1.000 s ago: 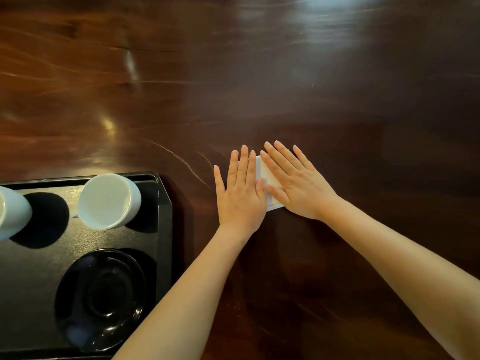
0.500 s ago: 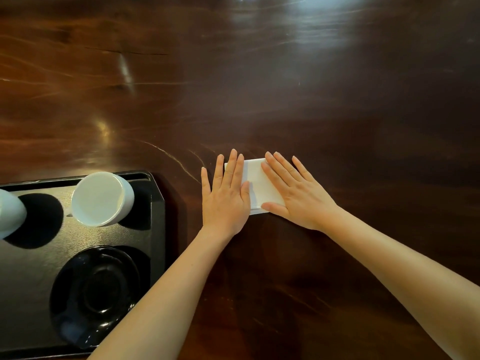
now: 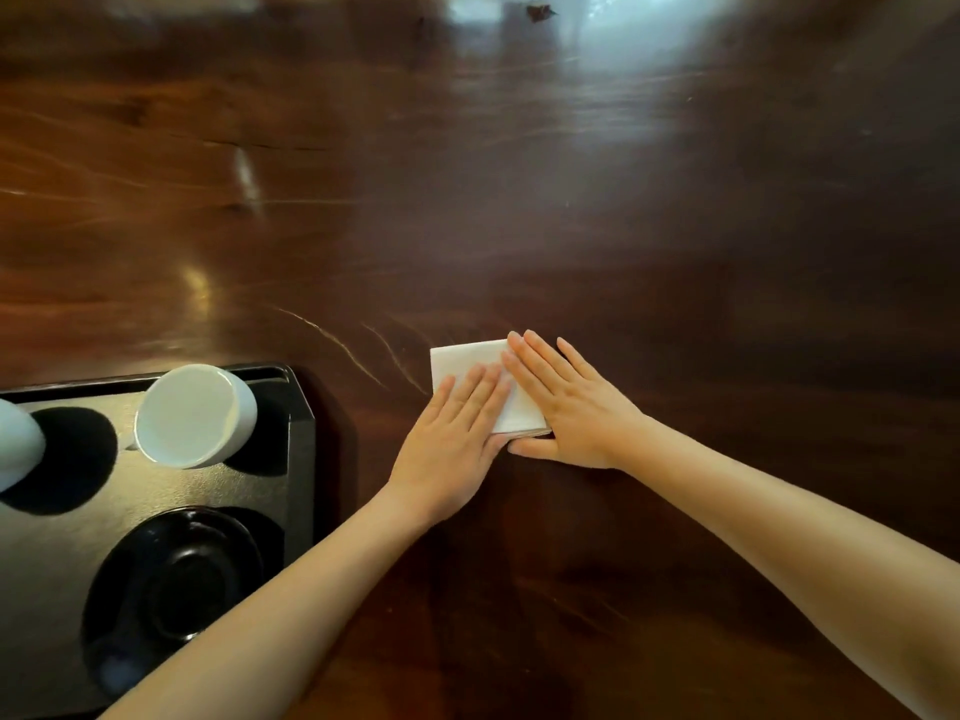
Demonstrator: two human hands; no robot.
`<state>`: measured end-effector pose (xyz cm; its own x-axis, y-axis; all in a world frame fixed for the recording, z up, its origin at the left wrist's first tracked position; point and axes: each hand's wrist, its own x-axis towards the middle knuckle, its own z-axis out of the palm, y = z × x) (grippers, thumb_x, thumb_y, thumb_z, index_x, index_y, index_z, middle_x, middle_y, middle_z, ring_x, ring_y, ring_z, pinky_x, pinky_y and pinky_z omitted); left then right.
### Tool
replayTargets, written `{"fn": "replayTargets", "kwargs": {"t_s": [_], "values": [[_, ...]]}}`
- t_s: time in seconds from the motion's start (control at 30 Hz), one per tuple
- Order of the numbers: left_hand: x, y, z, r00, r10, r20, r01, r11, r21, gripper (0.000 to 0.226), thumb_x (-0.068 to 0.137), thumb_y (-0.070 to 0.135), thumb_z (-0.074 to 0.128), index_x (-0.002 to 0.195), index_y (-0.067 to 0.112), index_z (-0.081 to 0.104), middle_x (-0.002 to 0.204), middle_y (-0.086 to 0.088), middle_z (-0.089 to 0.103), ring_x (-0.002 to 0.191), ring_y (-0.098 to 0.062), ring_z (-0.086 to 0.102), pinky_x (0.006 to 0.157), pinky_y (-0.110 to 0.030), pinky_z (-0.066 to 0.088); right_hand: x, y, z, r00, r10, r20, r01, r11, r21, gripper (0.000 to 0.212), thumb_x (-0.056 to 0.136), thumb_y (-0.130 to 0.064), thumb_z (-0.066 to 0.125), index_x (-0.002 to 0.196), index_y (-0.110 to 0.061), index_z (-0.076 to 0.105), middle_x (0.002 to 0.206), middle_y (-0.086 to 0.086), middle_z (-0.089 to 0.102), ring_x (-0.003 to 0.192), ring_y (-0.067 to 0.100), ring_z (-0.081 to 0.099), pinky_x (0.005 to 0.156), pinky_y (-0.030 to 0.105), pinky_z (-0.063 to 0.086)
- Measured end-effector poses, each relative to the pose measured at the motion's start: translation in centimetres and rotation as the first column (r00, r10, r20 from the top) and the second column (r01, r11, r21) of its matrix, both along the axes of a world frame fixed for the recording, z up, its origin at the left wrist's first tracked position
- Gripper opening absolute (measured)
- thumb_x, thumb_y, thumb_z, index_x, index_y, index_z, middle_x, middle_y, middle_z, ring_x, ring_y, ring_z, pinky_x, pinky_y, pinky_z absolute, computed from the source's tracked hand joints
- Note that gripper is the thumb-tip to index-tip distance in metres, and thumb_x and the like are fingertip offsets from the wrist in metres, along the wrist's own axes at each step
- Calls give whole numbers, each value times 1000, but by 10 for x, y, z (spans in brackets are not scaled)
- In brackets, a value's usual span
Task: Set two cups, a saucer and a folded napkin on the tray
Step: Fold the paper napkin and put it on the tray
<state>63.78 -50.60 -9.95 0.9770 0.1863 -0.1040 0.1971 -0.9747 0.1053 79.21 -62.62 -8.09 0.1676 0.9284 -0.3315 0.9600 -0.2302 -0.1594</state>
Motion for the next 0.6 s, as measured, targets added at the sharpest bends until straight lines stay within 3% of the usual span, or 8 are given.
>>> {"fn": "replayTargets", "kwargs": {"t_s": [0.07, 0.1, 0.2, 0.27, 0.37, 0.43, 0.5, 0.6], "values": [[-2, 2, -4, 1000, 0, -22, 1, 1000, 24, 58, 100, 44, 14, 147, 10, 22, 155, -7, 20, 143, -21, 17, 116, -34, -2, 2, 1, 9, 997, 20, 69, -21, 1000, 17, 92, 82, -70, 23, 149, -14, -4, 158, 6, -10, 147, 23, -6, 119, 40, -2], [-2, 1, -4, 1000, 2, -22, -2, 1000, 25, 60, 98, 45, 20, 147, 10, 21, 155, -7, 17, 143, -22, 16, 116, -34, -2, 1, 2, 14, 992, 32, 118, -38, 998, 52, 89, 83, -67, 25, 150, -10, 13, 159, 11, 10, 147, 27, 10, 119, 43, 8], [-1, 1, -1, 1000, -3, -27, 3, 1000, -10, 64, 96, 48, 22, 148, 10, 16, 155, -6, 12, 144, -24, 13, 115, -34, -3, -10, 1, 16, 960, 132, 248, -171, 974, 146, 53, 92, -36, 37, 126, 1, 55, 123, 18, 62, 116, 34, 57, 103, 46, 45], [-1, 2, 1, 999, -8, -35, 7, 1000, -27, 66, 95, 53, 14, 147, 12, 10, 155, -5, 8, 144, -24, 7, 116, -34, -5, -23, -2, 13, 920, 191, 343, -262, 949, 175, 34, 92, -13, 44, 116, 5, 61, 107, 21, 68, 101, 34, 63, 92, 43, 52], [0, -1, 5, 997, 11, -78, -15, 999, -51, 71, 91, 56, 11, 147, 14, 2, 157, -4, -2, 144, -20, -9, 119, -38, -13, -36, -4, 7, 859, 250, 447, -316, 945, 79, 32, 85, -12, 61, 110, 6, 65, 107, 22, 70, 99, 33, 68, 89, 39, 55], [3, -6, 10, 996, 20, -90, -24, 999, -41, 70, 93, 51, 18, 148, 11, 5, 158, -7, 0, 145, -21, -8, 118, -40, -7, -37, -2, 14, 869, 236, 436, -304, 948, 94, 27, 84, -11, 60, 107, 2, 68, 100, 16, 72, 92, 27, 69, 82, 34, 58], [8, -10, 13, 994, 34, -104, -37, 999, -33, 68, 95, 46, 37, 148, 6, 19, 157, -10, 13, 147, -25, 10, 120, -45, 11, -32, 2, 22, 926, 189, 327, -232, 968, 96, 26, 85, -10, 58, 107, 0, 66, 100, 12, 69, 92, 24, 65, 74, 33, 58], [11, -12, 13, 998, 24, -59, -16, 991, 136, 58, 86, 35, 61, 135, 6, 48, 139, -11, 53, 132, -26, 47, 105, -43, 41, -24, 6, 34, 959, 157, 234, -173, 984, 50, 21, 75, -14, 73, 94, -5, 72, 91, 5, 66, 85, 20, 64, 60, 31, 57]]}}
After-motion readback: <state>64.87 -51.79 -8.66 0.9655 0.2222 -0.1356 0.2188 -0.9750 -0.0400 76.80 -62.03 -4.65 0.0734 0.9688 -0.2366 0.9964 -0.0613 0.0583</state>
